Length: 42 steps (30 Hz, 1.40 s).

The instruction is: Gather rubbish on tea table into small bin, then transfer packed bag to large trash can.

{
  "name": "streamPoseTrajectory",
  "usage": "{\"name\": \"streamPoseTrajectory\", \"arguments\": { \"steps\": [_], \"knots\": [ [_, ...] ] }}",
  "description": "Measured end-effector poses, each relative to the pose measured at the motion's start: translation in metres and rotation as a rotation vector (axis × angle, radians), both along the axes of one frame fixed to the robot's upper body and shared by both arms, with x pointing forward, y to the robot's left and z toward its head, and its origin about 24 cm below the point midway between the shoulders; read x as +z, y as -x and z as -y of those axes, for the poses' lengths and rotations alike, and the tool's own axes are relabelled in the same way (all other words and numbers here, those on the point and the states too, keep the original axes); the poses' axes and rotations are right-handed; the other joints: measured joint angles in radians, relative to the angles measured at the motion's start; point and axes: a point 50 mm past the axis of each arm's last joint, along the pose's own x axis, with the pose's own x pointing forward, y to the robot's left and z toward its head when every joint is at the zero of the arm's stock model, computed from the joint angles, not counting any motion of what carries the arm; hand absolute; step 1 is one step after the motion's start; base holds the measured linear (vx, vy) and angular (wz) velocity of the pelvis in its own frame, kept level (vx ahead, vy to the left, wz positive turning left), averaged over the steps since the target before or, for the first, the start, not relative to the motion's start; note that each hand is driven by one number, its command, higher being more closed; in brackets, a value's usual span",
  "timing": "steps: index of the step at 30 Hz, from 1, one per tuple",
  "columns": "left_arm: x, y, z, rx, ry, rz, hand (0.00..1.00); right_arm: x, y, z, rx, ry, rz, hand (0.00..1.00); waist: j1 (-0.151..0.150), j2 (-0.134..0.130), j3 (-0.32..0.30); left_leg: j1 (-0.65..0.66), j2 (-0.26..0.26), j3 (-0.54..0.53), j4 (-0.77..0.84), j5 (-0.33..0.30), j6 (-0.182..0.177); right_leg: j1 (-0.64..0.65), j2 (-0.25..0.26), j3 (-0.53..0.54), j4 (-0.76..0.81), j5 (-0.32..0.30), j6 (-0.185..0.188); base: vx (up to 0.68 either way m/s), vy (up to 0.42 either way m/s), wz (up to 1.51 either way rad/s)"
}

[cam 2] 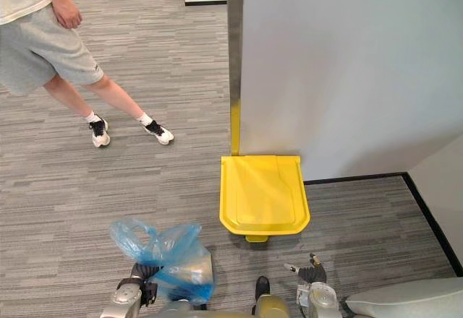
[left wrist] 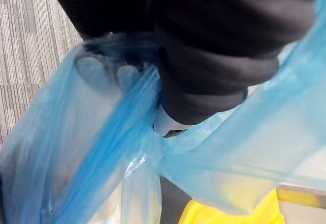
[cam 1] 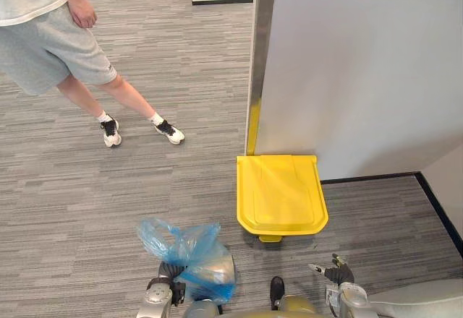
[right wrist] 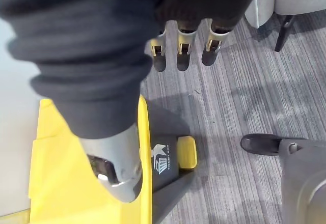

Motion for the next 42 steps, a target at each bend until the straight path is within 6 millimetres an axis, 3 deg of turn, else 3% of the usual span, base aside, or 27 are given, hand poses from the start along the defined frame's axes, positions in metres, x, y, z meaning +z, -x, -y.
{"name": "streamPoseTrajectory", "arguments": {
  "steps": [7, 11, 12, 13, 14, 15, 17, 18, 19, 20, 21, 23, 26, 28, 34, 42],
  "knots": [
    [0.000, 0.004, -0.003, 0.012, -0.005, -0.002, 1.00, 0.005, -0.014, 0.000, 0.015, 0.010, 0.033, 0.00, 0.002, -0.013, -0.005, -0.019, 0.000, 0.032, 0.025, -0.026, 0.007, -0.039, 0.006, 0.055, 0.006, 0.009, 0.008, -0.02, 0.014, -0.23],
    [-0.001, 0.007, -0.003, 0.013, -0.006, -0.005, 1.00, 0.012, -0.028, -0.001, 0.012, 0.023, 0.073, 0.00, 0.002, -0.021, 0.006, -0.030, -0.004, 0.046, 0.114, -0.102, 0.029, -0.127, -0.011, 0.093, 0.222, -0.083, 0.035, -0.01, 0.051, -0.25],
    [0.000, 0.005, -0.003, 0.013, -0.005, 0.003, 1.00, 0.013, -0.030, -0.001, 0.011, 0.023, 0.080, 0.00, -0.001, -0.016, 0.020, 0.001, -0.003, 0.037, 0.116, -0.123, 0.058, -0.171, -0.026, 0.081, 0.368, -0.089, 0.055, 0.00, 0.058, 0.07],
    [0.002, 0.002, -0.003, 0.010, -0.005, 0.012, 1.00, 0.013, -0.031, -0.002, 0.012, 0.020, 0.086, 0.00, -0.002, -0.013, 0.033, 0.013, -0.002, 0.026, 0.121, -0.126, 0.062, -0.203, -0.025, 0.061, 0.430, -0.109, 0.073, -0.01, 0.050, 0.17],
    [0.005, -0.004, -0.001, 0.004, -0.003, 0.034, 1.00, 0.014, -0.032, -0.004, 0.013, 0.016, 0.095, 0.00, -0.008, -0.017, 0.054, 0.034, -0.001, 0.020, 0.138, -0.144, 0.069, -0.231, -0.028, 0.046, 0.442, -0.135, 0.068, 0.00, 0.042, 0.21],
    [0.006, -0.007, -0.002, 0.004, -0.007, 0.040, 1.00, 0.015, -0.033, -0.005, 0.014, 0.016, 0.101, 0.00, -0.005, -0.016, 0.060, 0.035, -0.001, 0.015, 0.154, -0.155, 0.067, -0.245, -0.029, 0.042, 0.422, -0.132, 0.065, 0.07, -0.001, 0.35],
    [0.010, -0.015, -0.004, -0.004, -0.015, 0.066, 1.00, 0.017, -0.036, -0.005, 0.013, 0.018, 0.118, 0.00, -0.003, -0.049, 0.070, 0.039, -0.003, 0.001, 0.225, -0.203, 0.056, -0.258, -0.030, -0.007, 0.239, -0.075, 0.053, 0.16, -0.077, 0.44],
    [0.011, -0.016, -0.004, -0.005, -0.016, 0.071, 1.00, 0.018, -0.037, -0.005, 0.011, 0.020, 0.122, 0.00, -0.002, -0.052, 0.072, 0.035, 0.000, -0.005, 0.250, -0.215, 0.041, -0.238, -0.028, -0.020, 0.225, -0.052, 0.044, 0.24, -0.115, 0.20],
    [0.011, -0.018, 0.000, -0.005, -0.008, 0.078, 1.00, 0.022, -0.041, -0.002, 0.002, 0.029, 0.146, 0.00, 0.003, -0.049, 0.071, 0.036, 0.016, -0.014, 0.283, -0.239, 0.019, -0.207, -0.024, -0.037, 0.191, 0.020, 0.029, 0.24, -0.098, 0.03],
    [0.012, -0.021, 0.006, -0.023, 0.000, 0.087, 1.00, 0.027, -0.047, -0.002, -0.012, 0.032, 0.178, 0.00, 0.001, -0.039, 0.078, 0.038, 0.021, -0.023, 0.287, -0.250, 0.005, -0.212, -0.022, -0.043, 0.214, 0.050, 0.007, 0.27, -0.117, 0.05],
    [0.013, -0.025, 0.009, -0.028, 0.008, 0.095, 1.00, 0.029, -0.048, -0.001, -0.030, 0.030, 0.192, 0.00, -0.001, -0.033, 0.086, 0.043, 0.024, -0.029, 0.288, -0.252, 0.004, -0.214, -0.021, -0.047, 0.238, 0.038, -0.011, 0.20, -0.079, 0.16],
    [0.018, -0.035, 0.016, -0.036, 0.025, 0.134, 1.00, 0.026, -0.039, 0.003, -0.102, 0.009, 0.185, 0.00, 0.001, -0.022, 0.095, 0.085, 0.034, -0.047, 0.287, -0.256, -0.003, -0.216, -0.026, -0.059, 0.354, -0.048, -0.035, 0.20, -0.067, 0.23],
    [0.023, -0.040, 0.014, -0.025, 0.026, 0.162, 1.00, 0.021, -0.026, 0.011, -0.177, -0.008, 0.169, 0.00, 0.000, -0.019, 0.092, 0.143, 0.050, -0.056, 0.283, -0.288, -0.033, -0.213, -0.027, -0.076, 0.476, -0.152, -0.041, 0.22, -0.067, 0.16],
    [0.023, -0.040, 0.013, -0.022, 0.027, 0.163, 1.00, 0.021, -0.024, 0.014, -0.224, -0.025, 0.177, 0.00, 0.001, -0.019, 0.091, 0.152, 0.055, -0.057, 0.277, -0.295, -0.038, -0.217, -0.026, -0.085, 0.499, -0.176, -0.044, 0.14, -0.035, 0.02],
    [0.021, -0.038, 0.019, 0.001, 0.052, 0.160, 1.00, 0.024, -0.023, 0.014, -0.278, -0.055, 0.213, 0.00, 0.001, -0.022, 0.075, 0.151, 0.055, -0.059, 0.245, -0.294, -0.038, -0.230, -0.026, -0.088, 0.492, -0.178, -0.041, 0.04, 0.012, -0.01],
    [0.017, -0.030, 0.018, 0.017, 0.042, 0.141, 1.00, 0.011, 0.003, 0.008, -0.324, -0.080, 0.145, 0.00, 0.001, -0.018, 0.023, 0.133, 0.051, -0.091, 0.244, -0.284, -0.047, -0.193, -0.042, -0.117, 0.421, -0.134, -0.025, -0.04, 0.039, 0.14]
  ]
}}
